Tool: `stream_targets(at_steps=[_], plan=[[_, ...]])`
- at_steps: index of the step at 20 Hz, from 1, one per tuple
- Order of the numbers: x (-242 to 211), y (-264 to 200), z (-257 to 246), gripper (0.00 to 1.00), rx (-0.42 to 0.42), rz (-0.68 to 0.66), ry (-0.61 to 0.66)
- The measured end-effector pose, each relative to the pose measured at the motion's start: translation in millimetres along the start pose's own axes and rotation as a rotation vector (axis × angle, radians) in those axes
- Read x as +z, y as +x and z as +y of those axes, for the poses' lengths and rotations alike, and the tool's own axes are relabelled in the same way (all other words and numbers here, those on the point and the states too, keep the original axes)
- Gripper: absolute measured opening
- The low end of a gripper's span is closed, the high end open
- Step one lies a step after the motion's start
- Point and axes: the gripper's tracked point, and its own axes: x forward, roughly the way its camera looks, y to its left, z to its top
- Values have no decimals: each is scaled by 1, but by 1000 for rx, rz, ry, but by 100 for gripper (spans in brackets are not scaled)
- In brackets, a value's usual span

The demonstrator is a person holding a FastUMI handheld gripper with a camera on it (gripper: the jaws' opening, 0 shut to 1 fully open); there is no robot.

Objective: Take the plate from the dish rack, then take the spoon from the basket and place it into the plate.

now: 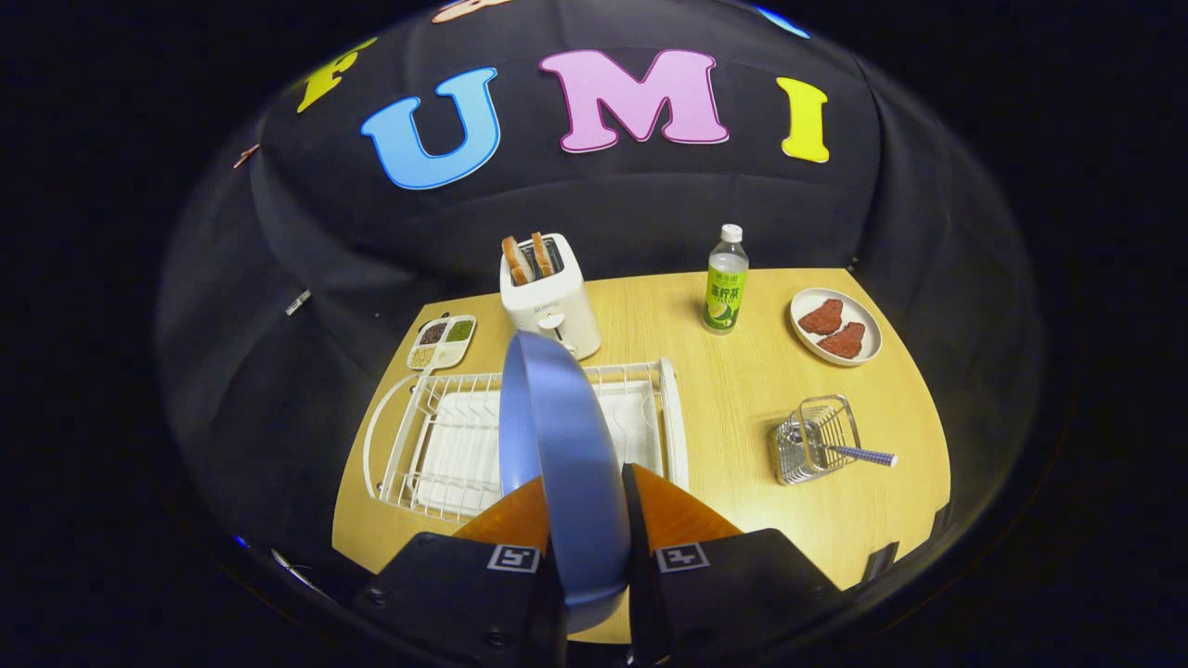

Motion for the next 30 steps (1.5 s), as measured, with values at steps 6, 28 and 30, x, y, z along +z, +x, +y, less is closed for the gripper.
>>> stream_targets(at_steps=[6, 28, 30], plan=[[-75, -39, -51, 30, 32, 115, 64], [-216, 16, -92, 32, 38, 359, 260], [-219, 18, -102, 37, -1, 368, 236]])
